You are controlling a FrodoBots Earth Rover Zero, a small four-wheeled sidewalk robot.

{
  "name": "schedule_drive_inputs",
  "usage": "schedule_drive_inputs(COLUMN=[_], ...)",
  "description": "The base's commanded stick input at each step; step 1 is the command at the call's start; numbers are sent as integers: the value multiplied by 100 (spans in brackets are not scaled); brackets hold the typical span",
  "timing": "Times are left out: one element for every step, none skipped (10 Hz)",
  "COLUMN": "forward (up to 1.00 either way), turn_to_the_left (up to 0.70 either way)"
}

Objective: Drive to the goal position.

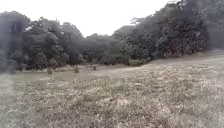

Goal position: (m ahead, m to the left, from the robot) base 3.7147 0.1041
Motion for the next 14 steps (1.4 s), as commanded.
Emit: schedule_drive_inputs(forward=[0, 0, 0, 0, 0, 45, 45, 45, 45, 45, 36, 18, 0, 0], turn_to_the_left=[0, 0, 0, 0, 0, 0, 0, 0, 0, 0, 0, 0, 0, 0])
